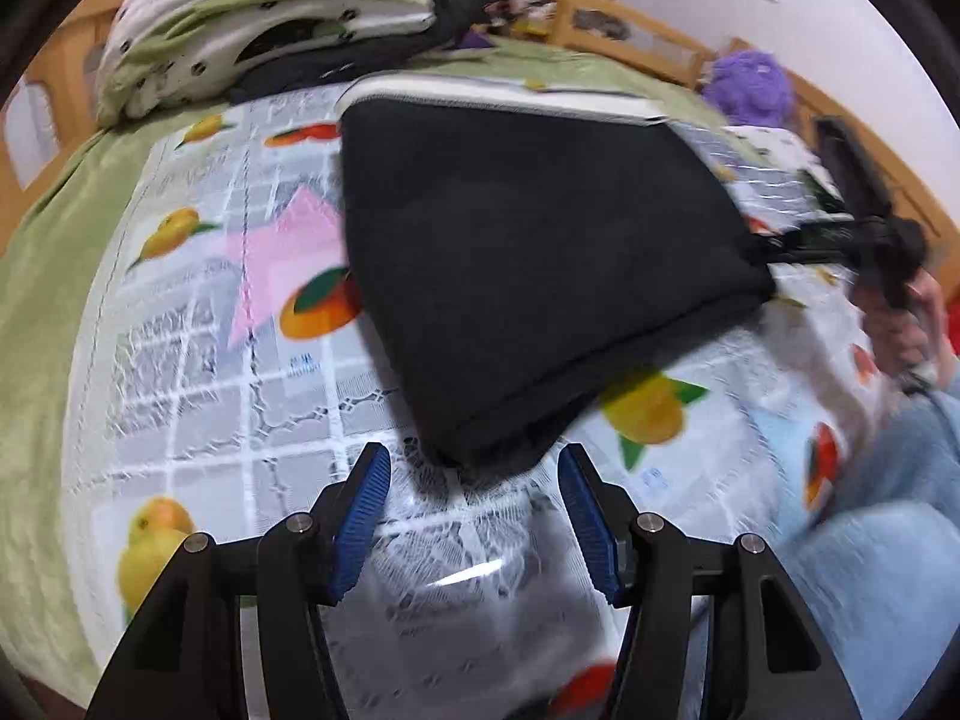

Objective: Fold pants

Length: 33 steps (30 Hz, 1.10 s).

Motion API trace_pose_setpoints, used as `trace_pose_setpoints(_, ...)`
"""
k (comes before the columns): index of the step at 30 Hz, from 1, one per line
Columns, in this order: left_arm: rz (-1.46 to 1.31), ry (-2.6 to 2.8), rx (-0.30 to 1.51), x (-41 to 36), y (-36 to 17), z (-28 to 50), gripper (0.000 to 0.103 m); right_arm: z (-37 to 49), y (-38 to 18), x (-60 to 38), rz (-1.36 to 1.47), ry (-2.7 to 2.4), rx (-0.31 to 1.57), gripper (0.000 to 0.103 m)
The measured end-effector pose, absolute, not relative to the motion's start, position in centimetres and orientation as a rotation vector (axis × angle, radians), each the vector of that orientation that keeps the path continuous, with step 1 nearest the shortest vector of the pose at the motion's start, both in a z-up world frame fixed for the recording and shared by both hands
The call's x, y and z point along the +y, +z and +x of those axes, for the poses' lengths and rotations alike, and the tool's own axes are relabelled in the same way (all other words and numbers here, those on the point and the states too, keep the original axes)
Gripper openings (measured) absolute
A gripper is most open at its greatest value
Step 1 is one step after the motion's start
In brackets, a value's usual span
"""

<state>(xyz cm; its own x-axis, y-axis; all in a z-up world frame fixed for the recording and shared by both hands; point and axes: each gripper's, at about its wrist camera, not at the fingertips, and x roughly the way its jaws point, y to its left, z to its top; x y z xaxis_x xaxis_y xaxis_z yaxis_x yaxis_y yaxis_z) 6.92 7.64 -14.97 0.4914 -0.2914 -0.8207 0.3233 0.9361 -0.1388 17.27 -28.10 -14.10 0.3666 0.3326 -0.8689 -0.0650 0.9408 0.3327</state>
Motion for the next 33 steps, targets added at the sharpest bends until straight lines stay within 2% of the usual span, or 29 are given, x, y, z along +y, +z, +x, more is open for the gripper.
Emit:
trace_pose_setpoints(1, 0.023, -0.326, 0.984, 7.4, -15.5, 7.4, 0.045, 17.5, -14.6, -28.0, 0.265, 0.257, 1.177, 0.049)
trace_pose_setpoints(2, 0.019, -0.278, 0.972, 7.4, -16.0, 7.9, 0.029, 17.5, -15.0, -28.0, 0.291, 0.264, 1.173, 0.044)
trace_pose_setpoints(3, -0.008, -0.281, 0.950, 7.6, -16.1, 8.3, 0.012, 17.3, -14.9, -28.2, 0.316, 0.275, 1.157, 0.028)
trace_pose_setpoints(4, -0.040, -0.266, 0.918, 8.2, -15.5, 8.0, 0.012, 17.2, -14.7, -28.5, 0.340, 0.286, 1.144, 0.020)
trace_pose_setpoints(5, -0.069, -0.264, 0.891, 8.7, -14.8, 7.7, 0.012, 16.6, -14.0, -29.1, 0.377, 0.299, 1.111, 0.017)
trace_pose_setpoints(7, -0.085, -0.257, 0.843, 9.8, -13.7, 6.9, 0.012, 15.4, -12.8, -30.0, 0.429, 0.334, 1.036, 0.017)
trace_pose_setpoints(10, -0.028, -0.240, 0.949, 9.4, -16.3, 7.6, 0.014, 16.2, -15.5, -28.9, 0.378, 0.313, 1.153, 0.017)
trace_pose_setpoints(12, -0.038, -0.251, 0.939, 9.8, -16.5, 7.0, 0.020, 16.7, -16.2, -28.9, 0.374, 0.320, 1.180, 0.026)
trace_pose_setpoints(13, -0.050, -0.257, 0.950, 10.2, -16.2, 6.7, 0.027, 16.7, -15.9, -29.0, 0.366, 0.318, 1.182, 0.028)
trace_pose_setpoints(14, -0.065, -0.262, 0.961, 10.7, -15.8, 6.3, 0.029, 16.6, -15.3, -29.2, 0.337, 0.308, 1.187, 0.039)
trace_pose_setpoints(15, -0.075, -0.264, 0.953, 11.4, -15.0, 5.7, 0.031, 16.3, -14.2, -29.5, 0.297, 0.300, 1.169, 0.041)
trace_pose_setpoints(20, -0.065, -0.263, 0.846, 12.9, -11.5, 4.0, 0.034, 14.5, -8.5, -29.9, 0.177, 0.309, 0.966, 0.041)
trace_pose_setpoints(23, -0.136, -0.316, 0.830, 11.7, -9.8, 6.7, 0.034, 15.2, -7.5, -28.1, 0.107, 0.359, 0.910, 0.035)
trace_pose_setpoints(26, -0.139, -0.339, 0.848, 9.2, -10.2, 9.7, 0.034, 16.8, -8.8, -25.3, -0.018, 0.416, 0.894, 0.033)
trace_pose_setpoints(29, -0.057, -0.332, 0.953, 7.1, -13.9, 10.3, 0.034, 18.7, -13.3, -24.8, -0.083, 0.352, 1.023, 0.030)
trace_pose_setpoints(33, 0.082, -0.338, 0.909, 6.3, -14.5, 8.2, 0.035, 17.7, -13.0, -24.6, -0.128, 0.356, 1.029, 0.030)
